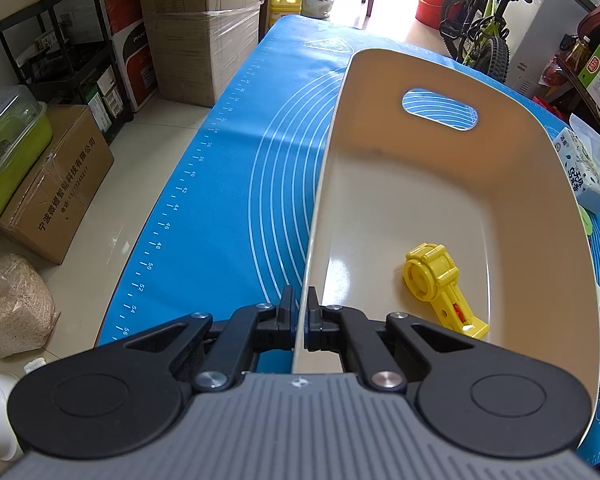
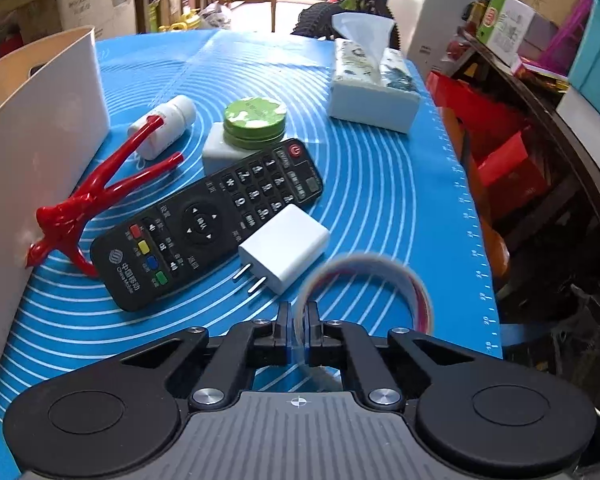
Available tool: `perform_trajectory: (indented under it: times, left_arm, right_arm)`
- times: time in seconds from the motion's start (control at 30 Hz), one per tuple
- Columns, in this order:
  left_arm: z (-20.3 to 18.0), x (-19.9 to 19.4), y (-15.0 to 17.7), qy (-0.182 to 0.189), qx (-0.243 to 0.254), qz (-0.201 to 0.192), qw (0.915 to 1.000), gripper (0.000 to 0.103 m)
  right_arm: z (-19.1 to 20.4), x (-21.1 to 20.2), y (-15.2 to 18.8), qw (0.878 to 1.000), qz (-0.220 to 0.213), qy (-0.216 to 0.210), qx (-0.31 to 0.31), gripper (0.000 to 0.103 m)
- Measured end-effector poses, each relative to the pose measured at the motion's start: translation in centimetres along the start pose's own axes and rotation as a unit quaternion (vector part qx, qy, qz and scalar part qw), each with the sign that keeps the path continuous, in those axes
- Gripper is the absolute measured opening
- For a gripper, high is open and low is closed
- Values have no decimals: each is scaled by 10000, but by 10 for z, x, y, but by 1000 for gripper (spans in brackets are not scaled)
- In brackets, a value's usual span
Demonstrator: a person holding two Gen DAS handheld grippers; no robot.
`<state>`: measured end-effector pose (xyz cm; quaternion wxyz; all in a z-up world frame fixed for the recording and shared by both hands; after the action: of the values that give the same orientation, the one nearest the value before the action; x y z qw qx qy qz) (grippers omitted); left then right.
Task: Organize rigid objects
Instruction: 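Carry the tape roll with the right tool and drop it into the basket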
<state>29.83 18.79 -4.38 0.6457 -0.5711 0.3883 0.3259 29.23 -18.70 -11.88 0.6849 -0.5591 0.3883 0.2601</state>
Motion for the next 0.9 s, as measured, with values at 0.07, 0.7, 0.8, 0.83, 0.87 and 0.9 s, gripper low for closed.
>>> perform_trajectory:
  times: [0.07, 0.7, 0.8, 0.83, 0.87, 0.9]
  left_arm:
    - [0, 0, 0, 0, -1, -1, 10000, 5]
    - [0, 0, -1, 20, -34, -3, 10000, 5]
    - [0, 0, -1, 20, -33, -4, 10000, 5]
    - [0, 0, -1, 21, -32, -4, 10000, 5]
    - [0, 0, -1, 22, -33, -4, 10000, 5]
    - [0, 0, -1, 20, -34, -3, 10000, 5]
  right_arm:
    - [-1, -5, 0, 9999, -117, 54, 113, 16]
    - [35, -102, -43, 9885, -1353, -629, 244, 16]
    - [52, -119, -54, 9844, -1515, -882, 113, 16]
    - [60, -124, -58, 9830, -1555, -972, 46, 16]
    - [68, -128, -60, 9815, -1593, -1057, -25, 16]
    - [77, -131, -63, 9798, -1633, -1147, -97, 16]
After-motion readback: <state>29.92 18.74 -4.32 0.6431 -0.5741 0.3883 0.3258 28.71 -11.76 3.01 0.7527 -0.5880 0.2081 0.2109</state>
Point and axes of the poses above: each gripper's, at about its wrist camera, not at the fingertips, and x roughly the way its jaws point, z to its left, y to its underside, the point moved 1 cm from there along x, roughly the way its jaws point, and after that the axes turned 15 degrees about x, right-handed, at the moved point
